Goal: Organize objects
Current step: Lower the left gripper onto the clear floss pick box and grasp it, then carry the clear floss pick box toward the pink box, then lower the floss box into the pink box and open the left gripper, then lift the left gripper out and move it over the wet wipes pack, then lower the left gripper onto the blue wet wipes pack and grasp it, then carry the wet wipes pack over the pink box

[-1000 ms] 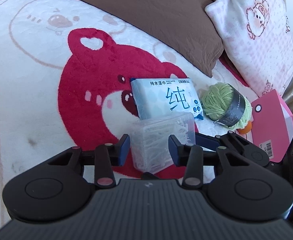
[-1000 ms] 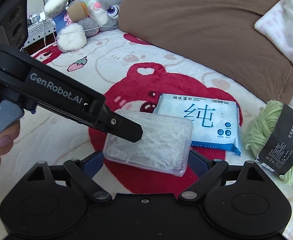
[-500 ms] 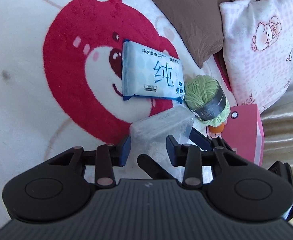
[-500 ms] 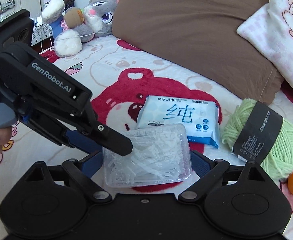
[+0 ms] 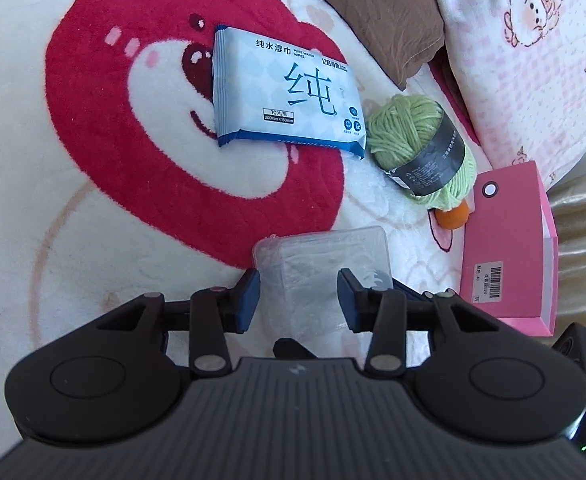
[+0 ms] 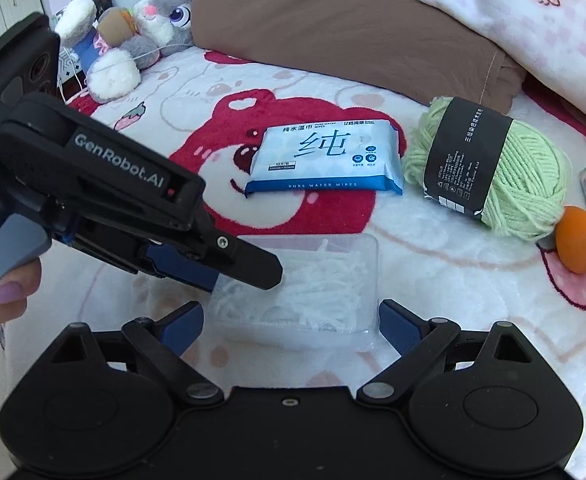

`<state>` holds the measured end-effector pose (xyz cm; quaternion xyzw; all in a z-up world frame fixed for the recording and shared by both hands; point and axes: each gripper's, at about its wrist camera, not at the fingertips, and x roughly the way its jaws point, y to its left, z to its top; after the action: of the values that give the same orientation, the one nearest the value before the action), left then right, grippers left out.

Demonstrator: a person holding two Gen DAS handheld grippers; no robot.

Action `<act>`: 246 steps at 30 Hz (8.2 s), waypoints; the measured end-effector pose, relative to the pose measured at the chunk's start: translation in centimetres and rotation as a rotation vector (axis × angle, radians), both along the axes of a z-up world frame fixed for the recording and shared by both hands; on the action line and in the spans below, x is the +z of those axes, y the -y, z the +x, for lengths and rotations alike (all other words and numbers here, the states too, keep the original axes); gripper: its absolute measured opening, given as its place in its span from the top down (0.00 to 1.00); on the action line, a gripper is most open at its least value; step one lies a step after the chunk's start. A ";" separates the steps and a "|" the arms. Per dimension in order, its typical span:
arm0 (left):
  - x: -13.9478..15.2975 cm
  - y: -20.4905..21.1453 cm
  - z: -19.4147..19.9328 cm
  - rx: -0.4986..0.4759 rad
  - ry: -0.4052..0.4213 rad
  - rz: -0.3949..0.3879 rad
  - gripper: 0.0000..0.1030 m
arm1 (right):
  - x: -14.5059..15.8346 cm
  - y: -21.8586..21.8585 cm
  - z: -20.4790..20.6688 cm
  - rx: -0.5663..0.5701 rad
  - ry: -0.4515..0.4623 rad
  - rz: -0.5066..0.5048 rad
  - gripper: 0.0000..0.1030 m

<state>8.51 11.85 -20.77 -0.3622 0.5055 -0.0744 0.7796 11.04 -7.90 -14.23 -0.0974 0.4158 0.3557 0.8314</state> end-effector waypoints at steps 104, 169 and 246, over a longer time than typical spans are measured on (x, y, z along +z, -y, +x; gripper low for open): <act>20.0 31.9 7.0 -0.624 0.246 0.343 0.70 | 14.5 26.8 2.8 -0.374 -0.069 0.095 0.11; 3.2 -1.8 7.6 -0.020 0.097 0.382 0.53 | -0.4 -5.4 8.9 -0.087 0.113 -0.068 0.29; 23.0 24.9 2.8 -0.442 0.417 0.299 0.77 | 18.5 23.3 0.3 -0.370 0.111 0.045 0.52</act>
<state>11.33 -13.01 2.27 -0.1023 0.4067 -0.2394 0.8757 11.38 -31.22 4.31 -0.0203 0.3720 0.2002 0.9062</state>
